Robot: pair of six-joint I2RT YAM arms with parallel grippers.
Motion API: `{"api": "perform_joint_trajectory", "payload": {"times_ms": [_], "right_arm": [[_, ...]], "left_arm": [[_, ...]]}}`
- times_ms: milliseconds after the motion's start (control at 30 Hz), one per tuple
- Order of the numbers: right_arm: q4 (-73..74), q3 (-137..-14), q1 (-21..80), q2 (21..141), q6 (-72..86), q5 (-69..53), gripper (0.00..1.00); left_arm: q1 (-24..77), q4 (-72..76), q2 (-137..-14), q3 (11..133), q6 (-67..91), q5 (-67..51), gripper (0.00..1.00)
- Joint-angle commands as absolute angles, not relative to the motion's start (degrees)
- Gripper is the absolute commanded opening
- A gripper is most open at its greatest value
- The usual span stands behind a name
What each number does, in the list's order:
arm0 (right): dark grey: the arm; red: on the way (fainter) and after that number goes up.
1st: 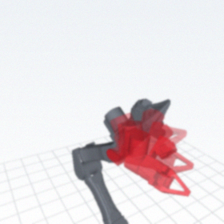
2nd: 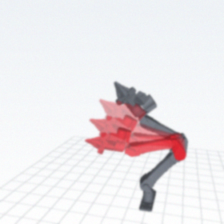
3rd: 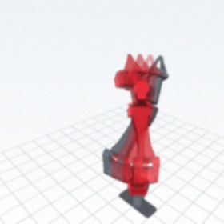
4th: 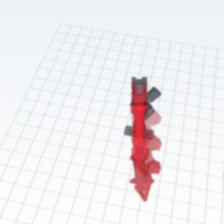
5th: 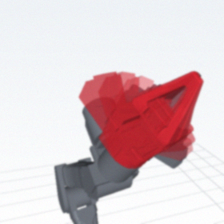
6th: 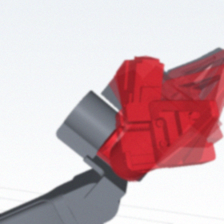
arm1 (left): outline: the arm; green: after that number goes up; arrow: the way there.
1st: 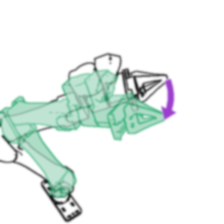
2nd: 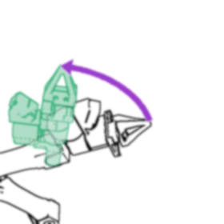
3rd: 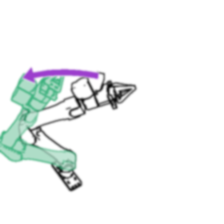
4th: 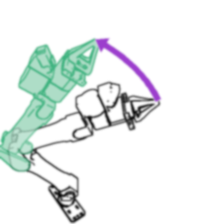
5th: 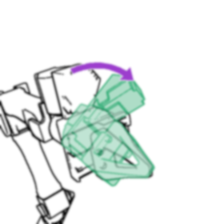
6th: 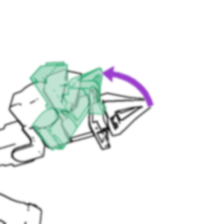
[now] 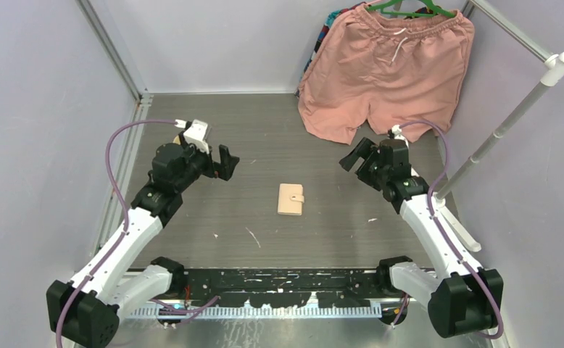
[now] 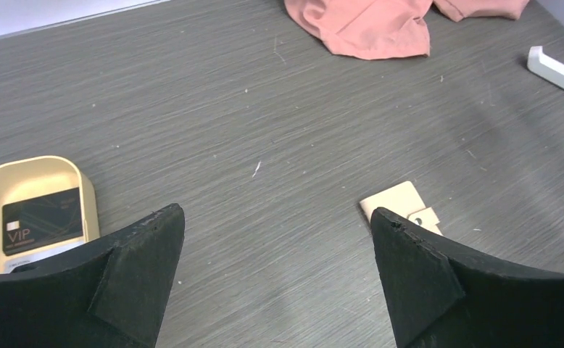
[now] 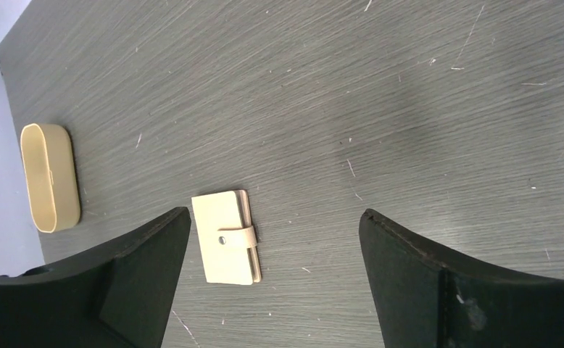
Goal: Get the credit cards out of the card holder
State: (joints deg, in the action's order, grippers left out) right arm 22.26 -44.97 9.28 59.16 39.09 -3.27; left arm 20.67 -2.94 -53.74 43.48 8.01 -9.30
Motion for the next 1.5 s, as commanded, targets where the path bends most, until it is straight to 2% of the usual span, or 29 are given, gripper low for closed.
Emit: {"api": "perform_joint_trajectory", "payload": {"times_ms": [0,67,233,333,433,533,733,900,1000,1133,1467], "right_arm": [[17.54,-44.02,9.49,57.97,38.58,-3.85,0.94],[15.59,-42.67,9.49,56.79,39.24,-3.81,0.99],[8.15,-38.0,9.4,53.8,43.76,-7.38,1.0],[7.29,-39.13,10.56,55.99,43.23,-10.83,1.0],[16.33,-46.84,20.79,59.67,33.89,0.62,1.0],[20.27,-52.5,33.17,62.73,26.37,12.07,1.0],[23.28,-58.83,38.4,72.57,15.0,4.84,0.99],[27.89,-62.38,40.05,81.23,7.08,1.16,0.83],[27.56,-62.96,40.17,85.19,6.76,-4.09,0.78],[26.03,-63.0,40.24,89.2,6.56,-4.47,0.71],[18.45,-59.72,40.48,94.51,7.56,-3.44,0.67]], "left_arm": [[20.81,-1.1,-53.99,45.75,4.55,-7.51,1.0],[20.76,-0.59,-54.96,46.33,6.31,-6.99,1.0],[20.74,-13.6,-59.67,54.46,7.31,-16.23,1.0],[20.74,-12.6,-57.2,53.28,7.26,-20.5,1.0],[20.76,-7.93,-55.19,50.54,9.12,-21.92,1.0],[20.81,-7.62,-58.28,49.69,11.75,-20.63,1.0],[21.72,-9.12,-68.33,48.86,22.51,-11.44,1.0],[25.24,-4.93,-71.0,45.65,26.81,-7.94,1.0],[27.04,-5.25,-73.63,45.97,28.86,-6.14,0.99],[29.16,-7.07,-77.61,46.49,32.61,-3.05,0.96],[30.15,-5.9,-84.5,46.76,39.0,-2.55,0.91]]}}
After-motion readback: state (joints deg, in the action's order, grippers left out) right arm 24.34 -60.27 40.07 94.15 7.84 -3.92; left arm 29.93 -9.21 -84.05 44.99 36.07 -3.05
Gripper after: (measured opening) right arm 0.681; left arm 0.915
